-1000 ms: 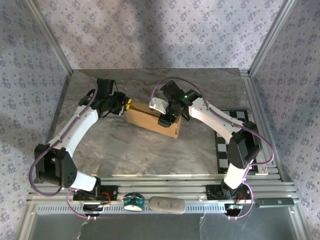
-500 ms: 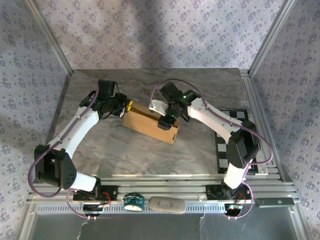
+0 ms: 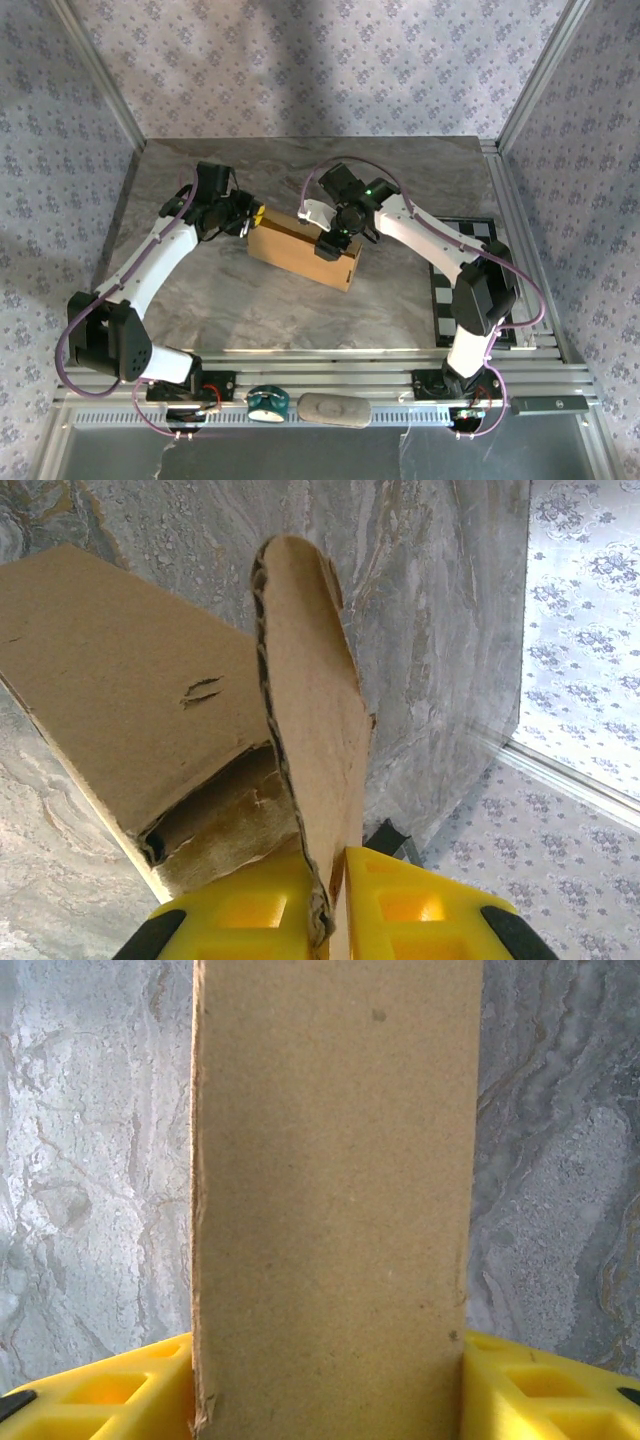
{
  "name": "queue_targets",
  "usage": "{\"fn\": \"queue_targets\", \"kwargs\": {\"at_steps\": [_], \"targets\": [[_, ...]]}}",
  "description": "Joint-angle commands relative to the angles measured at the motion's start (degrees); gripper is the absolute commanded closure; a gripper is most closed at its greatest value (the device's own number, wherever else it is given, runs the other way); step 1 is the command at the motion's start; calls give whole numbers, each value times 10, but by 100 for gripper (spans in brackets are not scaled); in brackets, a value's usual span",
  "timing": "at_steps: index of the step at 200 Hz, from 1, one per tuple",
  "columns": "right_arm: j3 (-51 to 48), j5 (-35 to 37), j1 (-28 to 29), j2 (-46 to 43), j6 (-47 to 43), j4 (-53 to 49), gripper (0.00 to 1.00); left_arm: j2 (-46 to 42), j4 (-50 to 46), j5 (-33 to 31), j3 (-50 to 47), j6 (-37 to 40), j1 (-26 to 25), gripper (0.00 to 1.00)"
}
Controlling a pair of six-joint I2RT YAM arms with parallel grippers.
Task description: Fold the paper box
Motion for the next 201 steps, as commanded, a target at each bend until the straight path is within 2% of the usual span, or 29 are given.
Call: {"fn": "queue_targets", "kwargs": {"at_steps": [1, 31, 77, 113, 132, 169, 201], "targets": [[12, -10, 4, 9, 9, -28, 39, -19, 17, 2, 0, 7, -4, 86], [13, -9, 5, 12, 10, -32, 39, -18, 16, 6, 5, 4, -4, 86], [23, -2, 8, 16, 15, -35, 52, -19, 27, 9, 9, -2, -4, 86], [24, 12, 9, 17, 18, -34, 51, -16, 52, 23, 8, -20, -4, 88], [26, 19, 10, 15, 20, -34, 41, -17, 52, 26, 14, -31, -4, 89], [29, 13, 8, 18, 25, -33, 36, -11, 40, 36, 31, -40, -3, 90], [37, 10, 6, 24, 27, -31, 44, -8, 41, 44, 30, -46, -3, 90]]}}
